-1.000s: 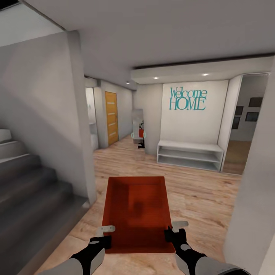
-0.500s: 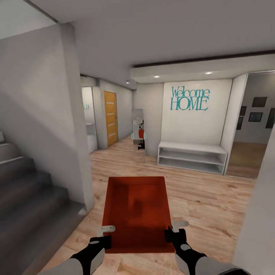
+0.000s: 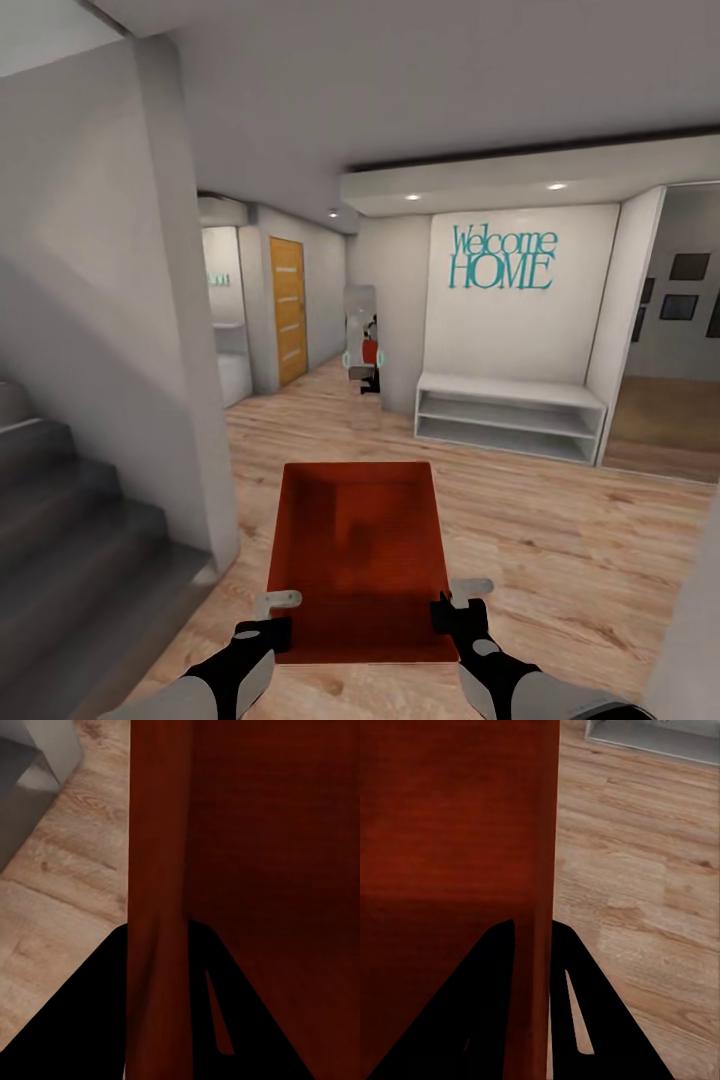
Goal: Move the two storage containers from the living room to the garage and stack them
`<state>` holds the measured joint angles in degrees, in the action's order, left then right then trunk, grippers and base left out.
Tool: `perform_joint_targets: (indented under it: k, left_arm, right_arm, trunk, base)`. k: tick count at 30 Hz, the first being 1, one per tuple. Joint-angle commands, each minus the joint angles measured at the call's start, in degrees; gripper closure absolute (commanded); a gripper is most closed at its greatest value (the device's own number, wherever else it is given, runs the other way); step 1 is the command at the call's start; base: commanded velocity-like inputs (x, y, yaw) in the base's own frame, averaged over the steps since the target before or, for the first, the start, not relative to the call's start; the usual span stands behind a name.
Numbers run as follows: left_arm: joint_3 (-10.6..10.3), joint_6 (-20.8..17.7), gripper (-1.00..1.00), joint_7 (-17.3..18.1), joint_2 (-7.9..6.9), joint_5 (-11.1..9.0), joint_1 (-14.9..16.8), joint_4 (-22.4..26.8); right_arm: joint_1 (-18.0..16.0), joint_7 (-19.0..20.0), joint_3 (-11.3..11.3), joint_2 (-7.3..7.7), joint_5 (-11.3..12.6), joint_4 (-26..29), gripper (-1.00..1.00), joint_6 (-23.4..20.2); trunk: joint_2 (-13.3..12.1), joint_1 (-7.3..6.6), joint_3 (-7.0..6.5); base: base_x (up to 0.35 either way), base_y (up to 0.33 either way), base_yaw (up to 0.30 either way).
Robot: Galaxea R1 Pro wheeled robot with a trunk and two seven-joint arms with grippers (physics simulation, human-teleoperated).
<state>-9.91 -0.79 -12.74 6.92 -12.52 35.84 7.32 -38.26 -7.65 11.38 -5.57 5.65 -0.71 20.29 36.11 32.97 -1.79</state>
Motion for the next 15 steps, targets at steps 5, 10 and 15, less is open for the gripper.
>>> perform_joint_targets:
  k: [5, 10, 15]
  left_arm:
    - [0.0, 1.8, 1.0, -0.6, -0.21, 0.5, 0.0, 0.2]
    - [0.0, 1.8, 1.0, -0.6, -0.19, 0.5, 0.0, 0.2]
    - [0.0, 1.8, 1.0, -0.6, -0.21, 0.5, 0.0, 0.2]
  right_arm:
    - [0.0, -0.2, -1.8, 0.03, 1.8, -0.3, 1.0, 0.4]
    - [0.0, -0.2, -1.8, 0.0, 1.8, -0.3, 1.0, 0.4]
    - [0.0, -0.1, -1.8, 0.0, 1.7, -0.3, 1.0, 0.4]
  trunk:
    - [0.0, 0.05, 0.01]
    - [0.0, 0.05, 0.01]
    - [0.0, 0.05, 0.01]
  base:
    - [0.322, 0.0, 0.0]
    - [0.322, 0.0, 0.0]
    - [0.322, 0.0, 0.0]
